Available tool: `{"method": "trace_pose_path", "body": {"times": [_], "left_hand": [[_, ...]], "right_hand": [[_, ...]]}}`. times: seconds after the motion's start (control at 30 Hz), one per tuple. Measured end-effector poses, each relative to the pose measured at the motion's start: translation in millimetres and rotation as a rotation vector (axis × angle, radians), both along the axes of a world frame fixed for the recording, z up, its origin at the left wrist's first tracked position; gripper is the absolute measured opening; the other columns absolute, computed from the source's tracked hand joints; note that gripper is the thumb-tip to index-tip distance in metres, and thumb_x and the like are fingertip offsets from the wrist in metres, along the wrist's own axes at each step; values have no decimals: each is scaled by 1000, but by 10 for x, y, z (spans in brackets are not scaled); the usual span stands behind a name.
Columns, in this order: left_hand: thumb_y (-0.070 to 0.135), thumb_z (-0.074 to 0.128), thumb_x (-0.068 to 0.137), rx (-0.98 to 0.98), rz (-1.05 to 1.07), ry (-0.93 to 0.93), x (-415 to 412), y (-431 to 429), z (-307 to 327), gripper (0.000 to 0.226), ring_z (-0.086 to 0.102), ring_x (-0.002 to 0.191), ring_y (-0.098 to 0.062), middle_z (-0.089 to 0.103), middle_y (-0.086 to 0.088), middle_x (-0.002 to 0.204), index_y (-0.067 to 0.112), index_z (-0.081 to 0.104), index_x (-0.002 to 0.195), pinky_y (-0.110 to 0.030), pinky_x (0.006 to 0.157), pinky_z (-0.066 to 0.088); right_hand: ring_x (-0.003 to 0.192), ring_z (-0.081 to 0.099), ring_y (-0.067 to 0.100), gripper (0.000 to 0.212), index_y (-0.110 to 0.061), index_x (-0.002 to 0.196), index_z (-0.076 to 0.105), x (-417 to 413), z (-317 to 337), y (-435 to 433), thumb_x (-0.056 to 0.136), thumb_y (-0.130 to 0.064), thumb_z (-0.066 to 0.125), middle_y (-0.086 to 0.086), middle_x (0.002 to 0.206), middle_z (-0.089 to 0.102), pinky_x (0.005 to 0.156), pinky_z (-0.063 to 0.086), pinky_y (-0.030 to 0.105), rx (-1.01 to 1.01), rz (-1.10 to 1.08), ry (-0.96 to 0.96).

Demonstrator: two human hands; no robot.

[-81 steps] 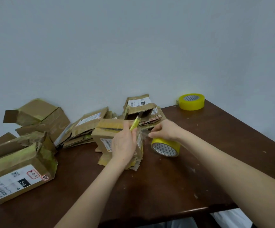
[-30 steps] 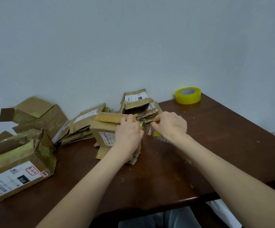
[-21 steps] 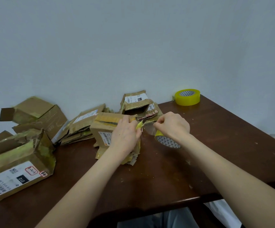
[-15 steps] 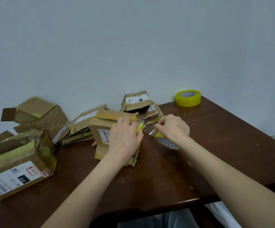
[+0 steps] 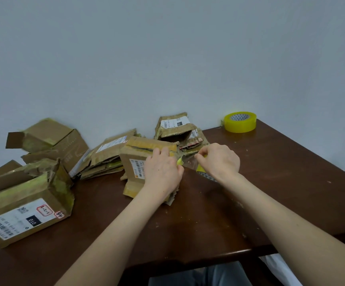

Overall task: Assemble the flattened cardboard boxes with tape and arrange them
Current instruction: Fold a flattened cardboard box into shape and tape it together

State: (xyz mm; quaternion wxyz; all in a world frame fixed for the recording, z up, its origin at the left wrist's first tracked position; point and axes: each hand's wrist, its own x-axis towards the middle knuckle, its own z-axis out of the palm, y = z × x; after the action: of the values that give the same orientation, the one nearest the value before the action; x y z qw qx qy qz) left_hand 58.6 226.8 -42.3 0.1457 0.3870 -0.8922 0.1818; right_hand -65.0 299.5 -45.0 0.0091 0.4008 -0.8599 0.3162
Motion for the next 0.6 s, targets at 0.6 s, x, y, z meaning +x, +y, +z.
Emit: {"method": "trace_pose_path", "body": {"times": [0.6], "left_hand": [[48, 40, 98, 216, -44, -51, 164, 84, -468, 36, 64, 93, -20, 64, 0, 101, 18, 57, 108, -31, 71, 51]], "right_hand": [[97, 59, 21, 11, -35, 82, 69, -526, -110, 184, 84, -43, 62, -6, 100, 68, 76, 45, 31, -314, -32, -374]]}}
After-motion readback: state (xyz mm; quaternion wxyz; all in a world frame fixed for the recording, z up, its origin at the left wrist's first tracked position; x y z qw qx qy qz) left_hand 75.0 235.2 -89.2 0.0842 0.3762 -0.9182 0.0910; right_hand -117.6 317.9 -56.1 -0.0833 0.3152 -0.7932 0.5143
